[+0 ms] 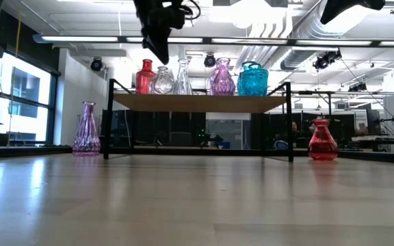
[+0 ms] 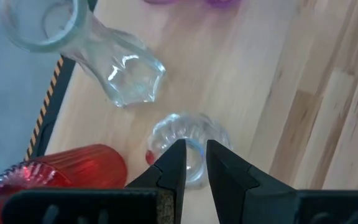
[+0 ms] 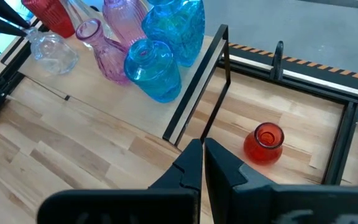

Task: Sort vases onto shelf
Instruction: Put the top transparent vase on the shelf aligned with the other transparent vase

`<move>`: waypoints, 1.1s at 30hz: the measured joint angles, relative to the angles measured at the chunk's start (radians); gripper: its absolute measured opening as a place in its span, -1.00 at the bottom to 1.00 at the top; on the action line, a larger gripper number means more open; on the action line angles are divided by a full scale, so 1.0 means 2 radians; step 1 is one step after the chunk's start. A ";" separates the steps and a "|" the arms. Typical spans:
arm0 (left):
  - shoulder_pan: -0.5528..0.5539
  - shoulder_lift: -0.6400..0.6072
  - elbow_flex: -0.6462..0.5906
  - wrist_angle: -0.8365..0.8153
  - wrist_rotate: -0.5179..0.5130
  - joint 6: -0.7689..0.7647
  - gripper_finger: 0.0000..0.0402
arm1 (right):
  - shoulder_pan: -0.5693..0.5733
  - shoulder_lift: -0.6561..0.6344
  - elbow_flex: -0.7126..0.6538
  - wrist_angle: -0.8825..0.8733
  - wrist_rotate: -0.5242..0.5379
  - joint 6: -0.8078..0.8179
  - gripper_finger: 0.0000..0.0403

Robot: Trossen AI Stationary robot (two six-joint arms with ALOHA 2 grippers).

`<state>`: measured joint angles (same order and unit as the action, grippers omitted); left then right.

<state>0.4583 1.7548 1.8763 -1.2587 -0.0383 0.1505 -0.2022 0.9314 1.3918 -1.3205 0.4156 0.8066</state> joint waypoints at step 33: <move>-0.004 0.009 0.000 -0.066 -0.036 -0.017 -0.72 | 0.000 0.000 0.000 0.000 0.000 0.002 -1.00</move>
<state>0.4500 1.7730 1.8763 -1.3899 -0.1111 0.1162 -0.2020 0.9310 1.3918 -1.3201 0.4156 0.8108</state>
